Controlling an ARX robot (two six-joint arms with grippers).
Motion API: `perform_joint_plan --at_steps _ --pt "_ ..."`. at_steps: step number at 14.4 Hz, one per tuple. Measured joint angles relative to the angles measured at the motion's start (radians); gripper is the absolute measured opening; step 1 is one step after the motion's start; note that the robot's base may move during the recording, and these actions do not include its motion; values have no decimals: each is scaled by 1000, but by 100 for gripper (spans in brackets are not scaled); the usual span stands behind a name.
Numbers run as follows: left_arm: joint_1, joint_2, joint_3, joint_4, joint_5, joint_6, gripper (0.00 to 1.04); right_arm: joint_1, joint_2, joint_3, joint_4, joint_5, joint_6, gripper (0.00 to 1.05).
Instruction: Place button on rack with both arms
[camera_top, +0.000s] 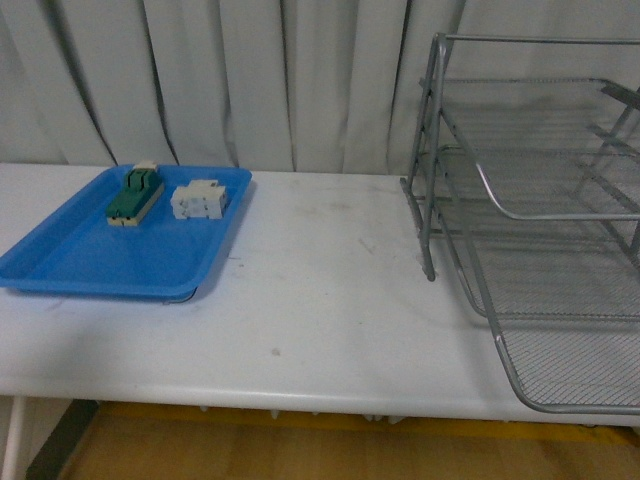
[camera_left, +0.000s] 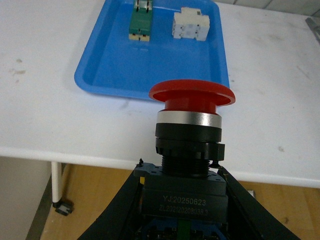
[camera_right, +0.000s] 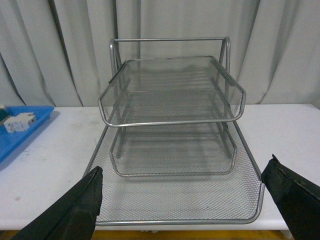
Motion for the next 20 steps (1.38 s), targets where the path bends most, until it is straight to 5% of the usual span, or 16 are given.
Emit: perform_joint_plan --at_steps 12,16,20 --pt "-77 86 27 35 -36 -26 36 0 0 0 0 2 0 98" --pt "-360 271 267 70 -105 -56 36 0 0 0 0 2 0 98" --pt "-590 368 309 94 -89 -64 36 0 0 0 0 2 0 98"
